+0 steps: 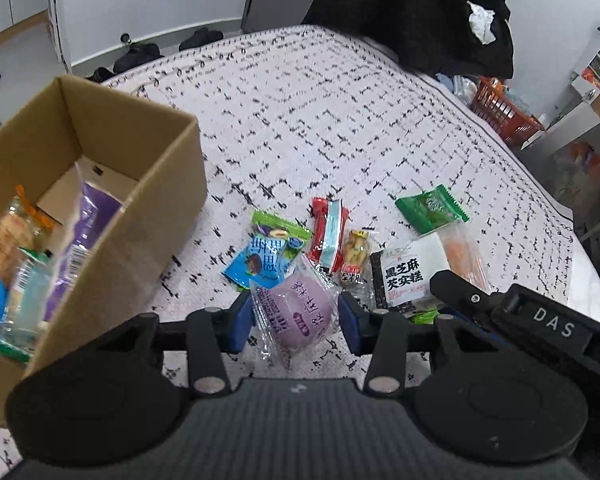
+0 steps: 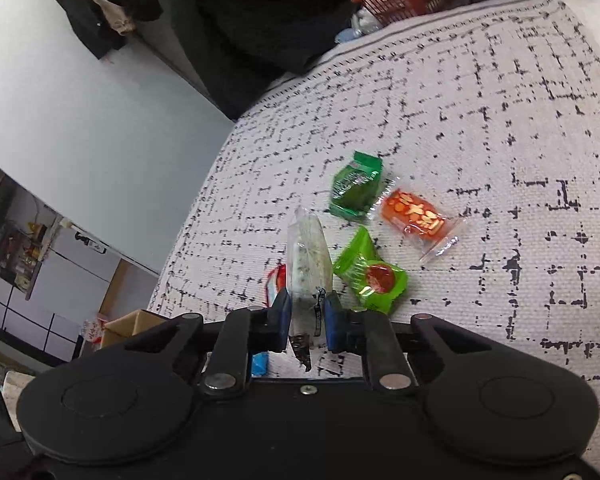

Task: Organize snacks
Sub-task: 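Close left tool on the purple round packet while right tool closes on the clear wrapper, then carry the purple packet in left tool and clear wrapper in right tool over the box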

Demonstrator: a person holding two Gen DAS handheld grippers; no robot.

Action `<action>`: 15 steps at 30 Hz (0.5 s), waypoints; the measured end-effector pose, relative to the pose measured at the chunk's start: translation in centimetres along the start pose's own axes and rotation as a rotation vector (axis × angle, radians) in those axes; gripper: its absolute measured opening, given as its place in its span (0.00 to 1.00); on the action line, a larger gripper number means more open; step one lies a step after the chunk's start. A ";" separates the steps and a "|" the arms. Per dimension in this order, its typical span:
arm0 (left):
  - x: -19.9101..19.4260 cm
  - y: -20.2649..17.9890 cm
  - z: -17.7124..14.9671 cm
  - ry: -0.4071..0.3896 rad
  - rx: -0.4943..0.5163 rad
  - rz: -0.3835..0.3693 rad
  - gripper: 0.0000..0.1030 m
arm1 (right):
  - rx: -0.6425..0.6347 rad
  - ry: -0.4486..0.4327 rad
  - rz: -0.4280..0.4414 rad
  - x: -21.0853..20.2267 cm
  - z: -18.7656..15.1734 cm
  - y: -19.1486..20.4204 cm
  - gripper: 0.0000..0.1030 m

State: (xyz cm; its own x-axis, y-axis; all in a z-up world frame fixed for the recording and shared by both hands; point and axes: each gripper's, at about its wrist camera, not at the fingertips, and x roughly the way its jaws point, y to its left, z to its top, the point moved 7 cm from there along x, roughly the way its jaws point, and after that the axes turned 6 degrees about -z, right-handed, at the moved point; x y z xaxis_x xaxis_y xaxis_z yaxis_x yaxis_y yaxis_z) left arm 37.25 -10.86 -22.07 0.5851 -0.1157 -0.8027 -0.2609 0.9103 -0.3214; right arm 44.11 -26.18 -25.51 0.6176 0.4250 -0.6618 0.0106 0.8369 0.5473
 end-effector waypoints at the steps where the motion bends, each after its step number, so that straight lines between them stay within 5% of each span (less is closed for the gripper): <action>1: -0.4 0.0 0.1 -0.005 0.000 0.000 0.43 | -0.002 -0.003 0.004 -0.2 0.0 0.2 0.16; 15: -5.8 0.8 1.5 -0.101 0.006 0.008 0.43 | -0.016 -0.041 0.092 -1.8 -0.3 3.3 0.16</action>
State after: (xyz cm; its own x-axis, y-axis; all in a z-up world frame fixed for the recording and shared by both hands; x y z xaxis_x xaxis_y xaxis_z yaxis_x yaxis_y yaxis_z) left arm 34.84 -8.89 -16.93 0.6574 -0.0678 -0.7505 -0.2618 0.9134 -0.3118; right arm 42.81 -24.05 -22.64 0.6471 0.4863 -0.5872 -0.0602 0.8003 0.5965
